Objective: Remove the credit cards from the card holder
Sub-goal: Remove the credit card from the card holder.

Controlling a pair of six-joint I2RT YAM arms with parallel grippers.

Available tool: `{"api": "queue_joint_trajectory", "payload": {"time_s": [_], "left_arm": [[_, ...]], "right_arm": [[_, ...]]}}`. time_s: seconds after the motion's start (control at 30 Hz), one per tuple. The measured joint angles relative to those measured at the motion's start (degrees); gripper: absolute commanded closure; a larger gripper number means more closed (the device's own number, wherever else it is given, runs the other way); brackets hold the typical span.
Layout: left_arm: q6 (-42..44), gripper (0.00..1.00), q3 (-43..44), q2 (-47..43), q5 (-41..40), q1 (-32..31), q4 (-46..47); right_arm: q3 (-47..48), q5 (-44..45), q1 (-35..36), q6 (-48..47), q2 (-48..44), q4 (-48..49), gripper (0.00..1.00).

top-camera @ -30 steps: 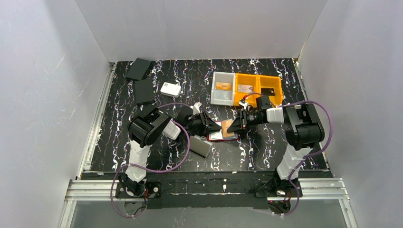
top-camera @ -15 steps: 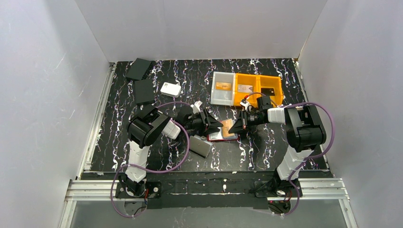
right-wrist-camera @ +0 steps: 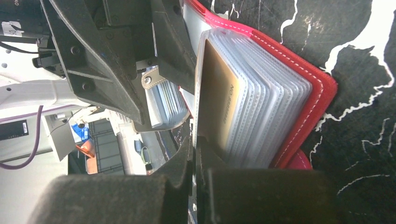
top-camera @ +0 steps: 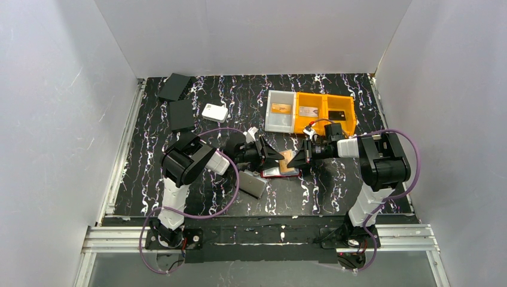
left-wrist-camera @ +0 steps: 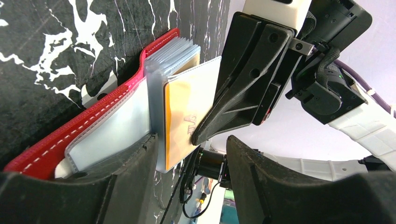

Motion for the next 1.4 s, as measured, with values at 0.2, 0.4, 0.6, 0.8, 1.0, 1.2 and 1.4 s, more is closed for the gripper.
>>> {"api": "queue_joint_trajectory", "payload": {"time_s": [0.2,0.4,0.6,0.8,1.0,1.2,1.4], "left_arm": [[-0.3,0.50,0.0,0.1,0.0,0.0,-0.1],[-0.5,0.58,1.0,0.3,0.4,-0.2,-1.5],[-0.9,0.68,1.1,0.3,0.3,-0.2,-2.8],[-1.4,0.75,1.1,0.6,-0.1,-0.2,-3.6],[-2.0,0.80,1.4,1.2,0.0,-0.2,-3.5],[-1.9,0.91,1.4,1.4,-0.2,-0.1,-4.3],[-1.7,1.00,1.4,1.4,-0.1,0.1,-5.0]], "right_arm": [[-0.8,-0.3,-0.1,2.0,0.0,2.2,0.99],[-0.4,-0.8,-0.2,2.0,1.7,1.7,0.99],[0.8,-0.7,-0.3,0.2,2.2,-1.3,0.99],[1.9,-0.7,-0.3,-0.9,2.8,-3.4,0.99],[3.1,0.1,-0.1,-2.6,2.8,-6.1,0.99],[4.8,1.6,0.7,-4.3,2.8,-9.3,0.96],[6.4,3.3,1.4,-6.3,2.6,-12.5,0.88]]}}
